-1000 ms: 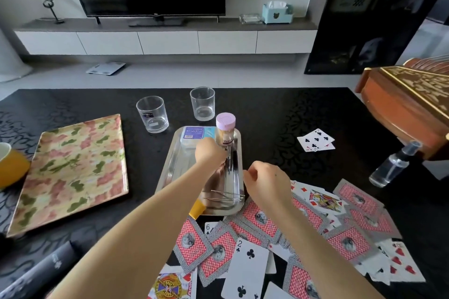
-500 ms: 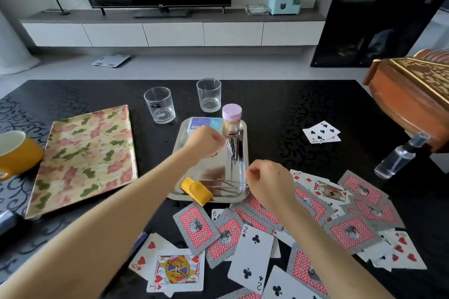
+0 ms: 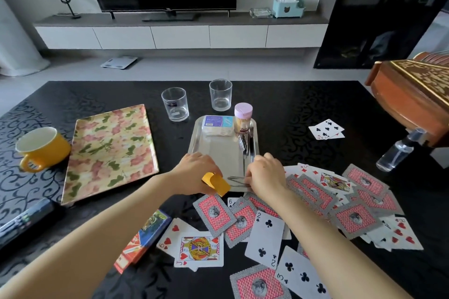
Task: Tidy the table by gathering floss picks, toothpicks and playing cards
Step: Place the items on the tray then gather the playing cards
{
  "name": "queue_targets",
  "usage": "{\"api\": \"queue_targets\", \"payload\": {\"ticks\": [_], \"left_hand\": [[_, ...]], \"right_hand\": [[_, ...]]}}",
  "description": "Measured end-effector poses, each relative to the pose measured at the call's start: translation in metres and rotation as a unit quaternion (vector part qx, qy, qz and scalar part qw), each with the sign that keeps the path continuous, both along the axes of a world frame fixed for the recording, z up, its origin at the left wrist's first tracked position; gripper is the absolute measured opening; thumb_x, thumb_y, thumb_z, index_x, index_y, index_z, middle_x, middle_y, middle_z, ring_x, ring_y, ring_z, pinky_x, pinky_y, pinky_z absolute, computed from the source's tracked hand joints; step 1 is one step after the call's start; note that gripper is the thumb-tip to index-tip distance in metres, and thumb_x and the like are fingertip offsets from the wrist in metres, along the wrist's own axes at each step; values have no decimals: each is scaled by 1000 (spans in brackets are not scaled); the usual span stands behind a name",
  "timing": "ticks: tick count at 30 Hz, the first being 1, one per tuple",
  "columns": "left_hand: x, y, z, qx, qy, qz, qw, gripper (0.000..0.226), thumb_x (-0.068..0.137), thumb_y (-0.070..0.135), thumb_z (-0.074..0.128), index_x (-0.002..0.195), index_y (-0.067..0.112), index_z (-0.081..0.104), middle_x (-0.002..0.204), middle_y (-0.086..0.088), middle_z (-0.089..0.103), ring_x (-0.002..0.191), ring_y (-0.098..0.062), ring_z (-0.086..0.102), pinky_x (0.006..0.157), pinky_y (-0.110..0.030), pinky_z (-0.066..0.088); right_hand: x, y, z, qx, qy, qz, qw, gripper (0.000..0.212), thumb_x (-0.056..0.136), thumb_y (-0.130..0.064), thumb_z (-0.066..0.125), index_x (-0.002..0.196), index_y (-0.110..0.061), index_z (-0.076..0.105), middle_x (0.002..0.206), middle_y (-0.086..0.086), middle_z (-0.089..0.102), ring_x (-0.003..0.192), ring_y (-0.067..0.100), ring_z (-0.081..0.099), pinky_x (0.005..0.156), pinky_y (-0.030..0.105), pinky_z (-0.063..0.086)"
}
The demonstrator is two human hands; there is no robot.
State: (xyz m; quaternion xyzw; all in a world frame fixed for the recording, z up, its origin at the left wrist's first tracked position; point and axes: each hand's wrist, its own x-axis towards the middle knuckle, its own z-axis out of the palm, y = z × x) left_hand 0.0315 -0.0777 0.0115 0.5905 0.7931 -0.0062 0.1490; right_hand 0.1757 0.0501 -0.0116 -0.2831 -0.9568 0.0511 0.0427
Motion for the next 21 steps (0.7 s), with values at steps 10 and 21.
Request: {"api": "queue_targets", "payload": {"ticks": [10,21], "left_hand": [[34,-19,21,75,-206,136,966,18,82,15,70,85,18,52,82,3,64,71,-17,62,58,-14,46],[91,-68,48,85,-609,286,735,17,99,18,43,100,18,60,68,-6,56,58,-16,52,53,-25,46]], "right_hand": [[53,-60,51,-401,273,-72,871,15,85,-26,67,86,-12,72,75,-6,72,64,-1,62,59,15,46],[83,-104,68,-416,313,-16,854,12,88,-25,63,91,-13,66,98,-22,64,84,-14,59,68,4,45]]}}
